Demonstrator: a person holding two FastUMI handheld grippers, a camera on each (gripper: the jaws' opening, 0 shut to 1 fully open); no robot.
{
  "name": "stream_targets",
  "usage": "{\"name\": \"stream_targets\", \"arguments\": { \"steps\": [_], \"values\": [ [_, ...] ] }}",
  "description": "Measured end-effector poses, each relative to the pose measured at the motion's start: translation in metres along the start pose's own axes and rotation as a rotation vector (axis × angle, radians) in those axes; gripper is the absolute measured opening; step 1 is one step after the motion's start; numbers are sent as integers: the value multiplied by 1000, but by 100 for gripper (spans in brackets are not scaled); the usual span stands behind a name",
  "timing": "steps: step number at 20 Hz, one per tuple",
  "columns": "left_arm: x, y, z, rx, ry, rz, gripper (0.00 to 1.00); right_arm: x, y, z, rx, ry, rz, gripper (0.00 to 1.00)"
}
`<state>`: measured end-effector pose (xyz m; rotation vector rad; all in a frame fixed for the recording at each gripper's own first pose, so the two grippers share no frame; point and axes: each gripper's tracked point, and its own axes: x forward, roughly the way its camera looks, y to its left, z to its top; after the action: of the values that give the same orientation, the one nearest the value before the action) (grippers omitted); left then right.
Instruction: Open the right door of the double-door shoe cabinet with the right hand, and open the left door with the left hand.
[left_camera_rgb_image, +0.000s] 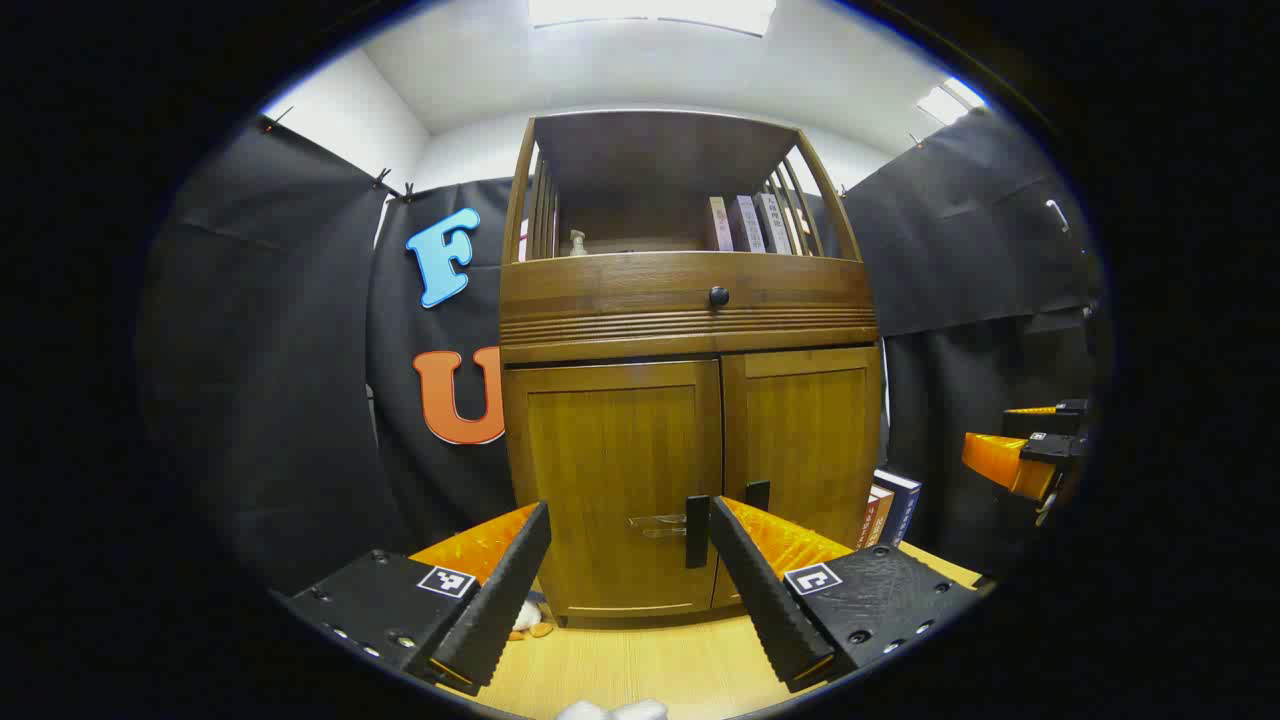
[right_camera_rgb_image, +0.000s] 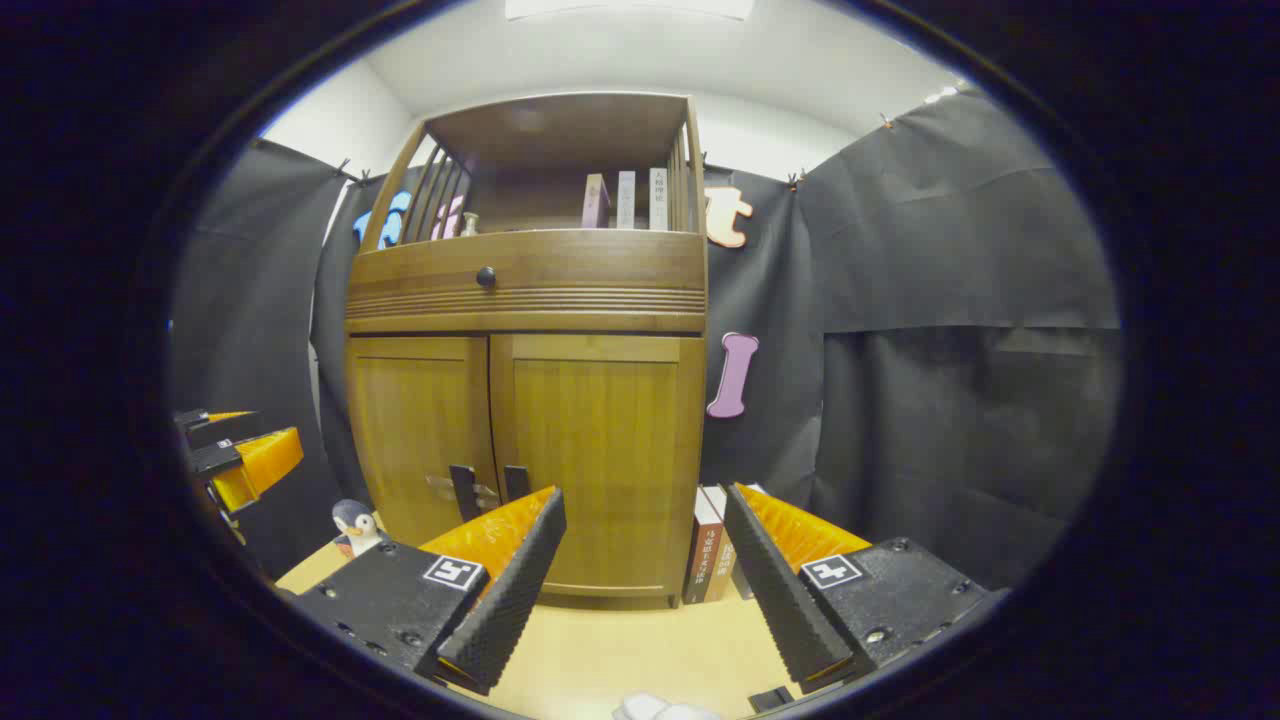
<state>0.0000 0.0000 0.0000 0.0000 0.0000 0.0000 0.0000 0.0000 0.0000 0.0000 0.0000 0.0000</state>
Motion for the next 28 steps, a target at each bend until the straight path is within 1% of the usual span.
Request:
{"name": "stream_targets", "arguments": {
  "steps": [5,11,16,17,20,23,28],
  "values": [
    [-3,0,0,-2,9,-6,96,-6,-1,-3,-5,7,-5,99],
    [-17,6,-4,-6,17,9,96,-2,1,-11,-9,17,-1,99],
    [-23,15,-4,-7,24,19,96,14,10,-35,-27,39,6,100],
    [-26,18,-5,-2,25,23,96,18,15,-42,-28,51,12,100],
    [-35,28,-9,9,36,40,96,36,36,-65,-29,90,60,100],
    [-48,43,-13,21,47,74,96,59,57,-80,-20,108,96,100],
    [-66,74,-22,15,75,143,96,117,98,-107,-16,156,142,100]
  ]
}}
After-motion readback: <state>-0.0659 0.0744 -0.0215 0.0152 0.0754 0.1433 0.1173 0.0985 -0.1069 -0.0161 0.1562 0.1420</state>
